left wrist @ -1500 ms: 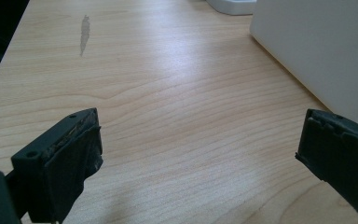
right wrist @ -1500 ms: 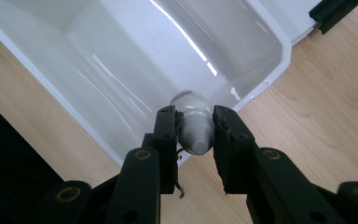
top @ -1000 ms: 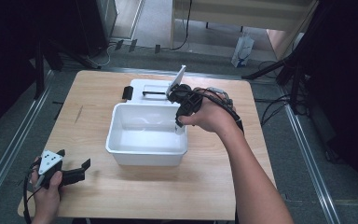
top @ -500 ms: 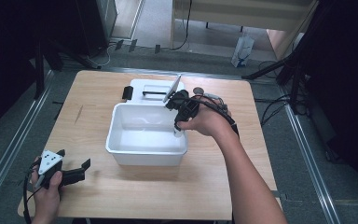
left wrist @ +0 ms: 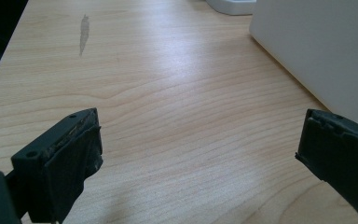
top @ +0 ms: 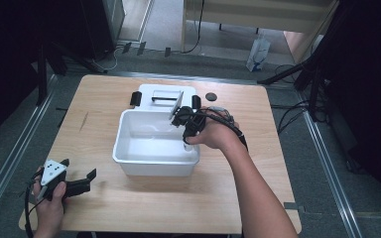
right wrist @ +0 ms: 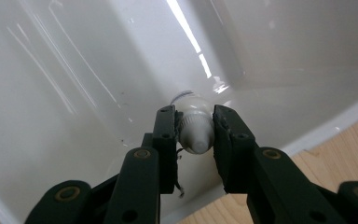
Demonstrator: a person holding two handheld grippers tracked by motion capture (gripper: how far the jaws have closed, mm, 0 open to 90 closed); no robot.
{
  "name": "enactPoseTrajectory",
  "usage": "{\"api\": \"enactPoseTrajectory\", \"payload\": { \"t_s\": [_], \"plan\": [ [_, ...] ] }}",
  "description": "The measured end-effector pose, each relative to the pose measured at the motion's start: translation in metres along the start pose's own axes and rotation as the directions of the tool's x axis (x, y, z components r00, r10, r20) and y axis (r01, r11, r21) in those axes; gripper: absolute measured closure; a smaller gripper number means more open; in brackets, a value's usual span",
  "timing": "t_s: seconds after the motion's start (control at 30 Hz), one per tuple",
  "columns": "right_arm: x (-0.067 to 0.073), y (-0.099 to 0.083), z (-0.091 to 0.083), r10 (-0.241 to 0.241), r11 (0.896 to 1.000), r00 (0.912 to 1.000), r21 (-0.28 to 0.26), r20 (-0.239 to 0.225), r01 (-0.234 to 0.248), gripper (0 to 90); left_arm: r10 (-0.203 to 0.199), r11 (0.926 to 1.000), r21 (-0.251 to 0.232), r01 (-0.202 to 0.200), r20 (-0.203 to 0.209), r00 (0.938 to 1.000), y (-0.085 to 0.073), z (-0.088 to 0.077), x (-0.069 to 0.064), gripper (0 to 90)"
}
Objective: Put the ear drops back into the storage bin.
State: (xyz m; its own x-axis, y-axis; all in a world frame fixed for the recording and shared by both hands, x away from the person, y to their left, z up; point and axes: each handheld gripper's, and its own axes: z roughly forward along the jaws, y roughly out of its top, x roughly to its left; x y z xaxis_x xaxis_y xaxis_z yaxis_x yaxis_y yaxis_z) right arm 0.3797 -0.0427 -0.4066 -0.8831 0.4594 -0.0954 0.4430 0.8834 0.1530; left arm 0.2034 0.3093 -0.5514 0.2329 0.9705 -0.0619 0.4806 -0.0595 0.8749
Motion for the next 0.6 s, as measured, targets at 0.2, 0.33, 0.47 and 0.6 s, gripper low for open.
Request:
{"api": "enactPoseTrajectory", "payload": {
  "t_s": [0.2, 0.33, 0.47, 0.6],
  "plan": [
    [0.004, -0.002, 0.011, -0.138, 0.990, 0.9901, 0.013, 0.021, 0.138, 72.1, -0.002, 1.0000, 0.000, 0.002, 0.001, 1.0000, 0.000, 0.000, 0.000, 0.3],
    [0.006, -0.004, 0.016, -0.184, 0.983, 0.9826, 0.018, 0.023, 0.184, 72.0, 0.000, 1.0000, 0.001, 0.000, 0.001, 1.0000, 0.000, 0.000, 0.000, 0.3],
    [0.008, -0.006, 0.021, -0.216, 0.976, 0.9762, 0.035, 0.020, 0.215, 71.7, 0.002, 1.0000, 0.002, -0.002, 0.001, 1.0000, 0.000, 0.000, 0.000, 0.3],
    [0.008, -0.007, 0.023, -0.246, 0.969, 0.9688, 0.033, 0.031, 0.245, 70.8, 0.002, 1.0000, 0.002, -0.002, 0.001, 1.0000, 0.000, 0.000, 0.000, 0.3]
  ]
}}
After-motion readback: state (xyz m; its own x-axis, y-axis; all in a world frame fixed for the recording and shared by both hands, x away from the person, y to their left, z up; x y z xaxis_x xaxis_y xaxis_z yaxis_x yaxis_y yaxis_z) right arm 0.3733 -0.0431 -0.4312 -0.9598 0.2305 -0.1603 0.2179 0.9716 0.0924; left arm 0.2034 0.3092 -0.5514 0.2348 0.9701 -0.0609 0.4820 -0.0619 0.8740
